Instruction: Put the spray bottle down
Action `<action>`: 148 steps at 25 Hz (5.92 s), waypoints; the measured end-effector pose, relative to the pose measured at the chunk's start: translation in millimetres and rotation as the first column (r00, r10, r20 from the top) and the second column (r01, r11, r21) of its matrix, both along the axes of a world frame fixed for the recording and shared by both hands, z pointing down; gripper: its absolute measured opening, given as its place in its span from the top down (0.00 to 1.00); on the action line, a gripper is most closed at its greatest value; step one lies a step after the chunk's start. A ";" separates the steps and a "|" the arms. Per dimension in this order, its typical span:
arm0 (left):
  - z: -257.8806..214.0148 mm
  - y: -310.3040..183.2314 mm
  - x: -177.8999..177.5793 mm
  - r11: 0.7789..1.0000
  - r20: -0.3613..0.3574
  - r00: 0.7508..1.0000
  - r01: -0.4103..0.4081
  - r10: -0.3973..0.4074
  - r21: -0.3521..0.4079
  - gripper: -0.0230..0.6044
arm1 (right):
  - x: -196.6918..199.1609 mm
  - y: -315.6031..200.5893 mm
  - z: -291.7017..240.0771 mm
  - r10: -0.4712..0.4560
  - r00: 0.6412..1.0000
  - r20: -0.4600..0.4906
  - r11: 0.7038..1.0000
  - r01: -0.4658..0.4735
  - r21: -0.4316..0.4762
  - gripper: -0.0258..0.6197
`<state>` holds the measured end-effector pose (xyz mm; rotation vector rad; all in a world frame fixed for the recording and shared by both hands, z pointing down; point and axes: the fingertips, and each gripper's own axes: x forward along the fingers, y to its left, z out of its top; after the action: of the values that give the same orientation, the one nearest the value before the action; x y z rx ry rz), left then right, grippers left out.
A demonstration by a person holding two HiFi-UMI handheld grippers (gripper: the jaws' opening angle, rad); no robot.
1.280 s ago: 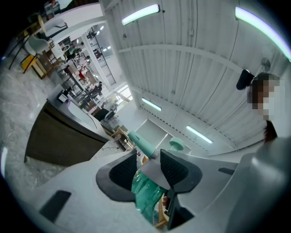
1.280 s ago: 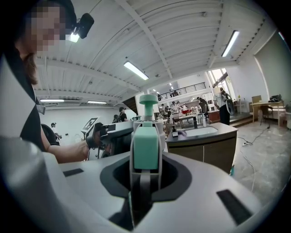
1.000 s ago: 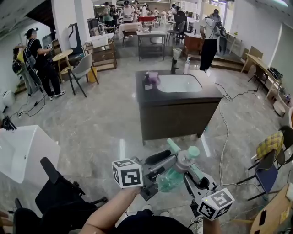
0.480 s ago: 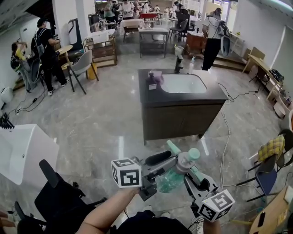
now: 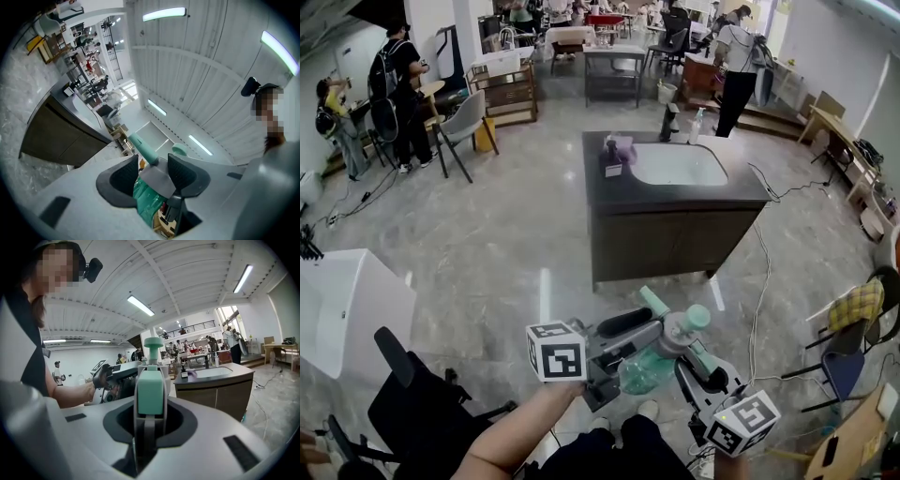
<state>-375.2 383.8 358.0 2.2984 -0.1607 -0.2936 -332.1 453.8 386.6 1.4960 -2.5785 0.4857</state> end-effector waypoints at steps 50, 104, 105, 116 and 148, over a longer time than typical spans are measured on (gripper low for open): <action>0.3 -107.8 264.8 1.000 -0.038 0.999 -0.004 0.004 -0.001 0.72 | 263.8 -112.4 6.4 -0.079 0.997 0.023 0.996 0.078 0.038 0.87; -10.7 -391.1 320.9 0.997 -0.116 0.992 -0.056 0.050 -0.055 0.76 | 318.2 -394.9 -7.4 -0.012 1.000 -0.020 1.000 0.012 0.018 0.87; -12.8 -394.3 327.2 0.997 -0.118 0.992 -0.052 0.046 -0.050 0.76 | 324.9 -398.3 -9.4 -0.016 1.000 -0.022 1.000 0.017 0.022 0.87; -26.2 -433.0 408.0 0.999 -0.124 0.992 -0.014 0.010 -0.032 0.76 | 408.8 -439.9 -21.7 -0.056 0.998 -0.031 0.997 0.058 0.051 0.87; -28.8 -493.9 510.8 0.993 -0.095 0.988 0.117 -0.118 -0.018 0.76 | 518.2 -506.1 -22.0 -0.173 0.985 -0.008 0.984 0.173 0.051 0.87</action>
<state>135.7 -110.1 329.1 2.2611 -0.2495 -0.4610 186.1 -52.3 364.6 1.2698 -2.7057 0.3989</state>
